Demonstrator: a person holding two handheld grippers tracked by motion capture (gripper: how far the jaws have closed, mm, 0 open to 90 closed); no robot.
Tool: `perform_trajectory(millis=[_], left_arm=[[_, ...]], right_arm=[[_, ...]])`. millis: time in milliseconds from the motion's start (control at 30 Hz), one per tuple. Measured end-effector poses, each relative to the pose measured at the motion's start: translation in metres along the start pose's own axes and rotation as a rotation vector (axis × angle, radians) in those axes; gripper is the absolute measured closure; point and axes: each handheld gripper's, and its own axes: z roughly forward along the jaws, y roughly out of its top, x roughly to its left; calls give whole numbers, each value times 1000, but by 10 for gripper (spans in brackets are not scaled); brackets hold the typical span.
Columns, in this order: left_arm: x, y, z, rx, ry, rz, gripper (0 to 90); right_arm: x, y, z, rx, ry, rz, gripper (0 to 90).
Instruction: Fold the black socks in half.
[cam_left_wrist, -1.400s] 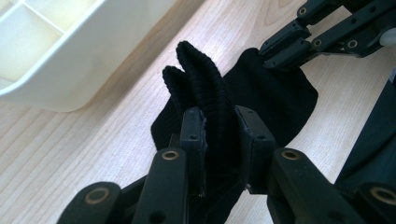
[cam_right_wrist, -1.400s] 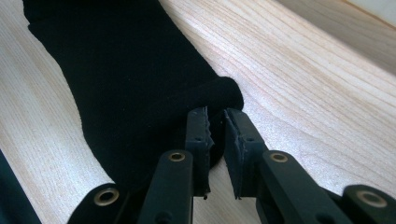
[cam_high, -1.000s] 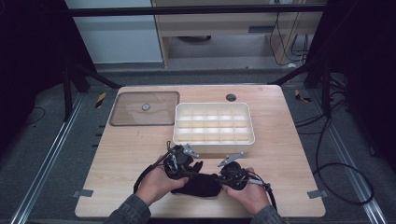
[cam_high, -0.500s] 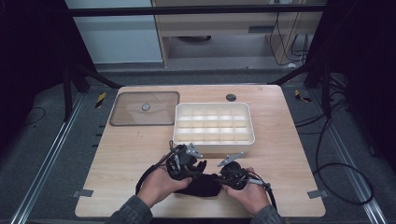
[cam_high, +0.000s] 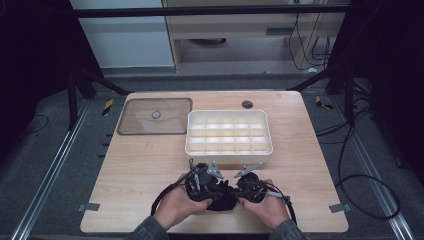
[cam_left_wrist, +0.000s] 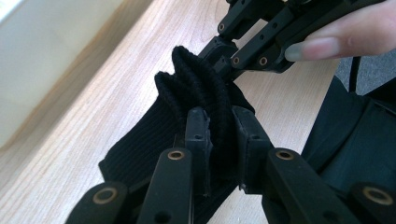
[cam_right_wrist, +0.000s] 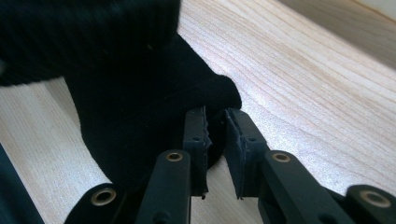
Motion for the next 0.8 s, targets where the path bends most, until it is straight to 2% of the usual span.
perform_trajectory(millis=[200, 333, 800], left_arm=[[3, 2, 4, 1, 4, -12, 771], [1, 3, 5, 6, 4, -6, 771], [1, -3, 12, 19, 0, -16, 765]], right_arm=[[0, 0, 0, 2, 1, -1, 783], [0, 0, 0, 3, 0, 1, 782], [0, 0, 0, 4, -2, 1, 778]])
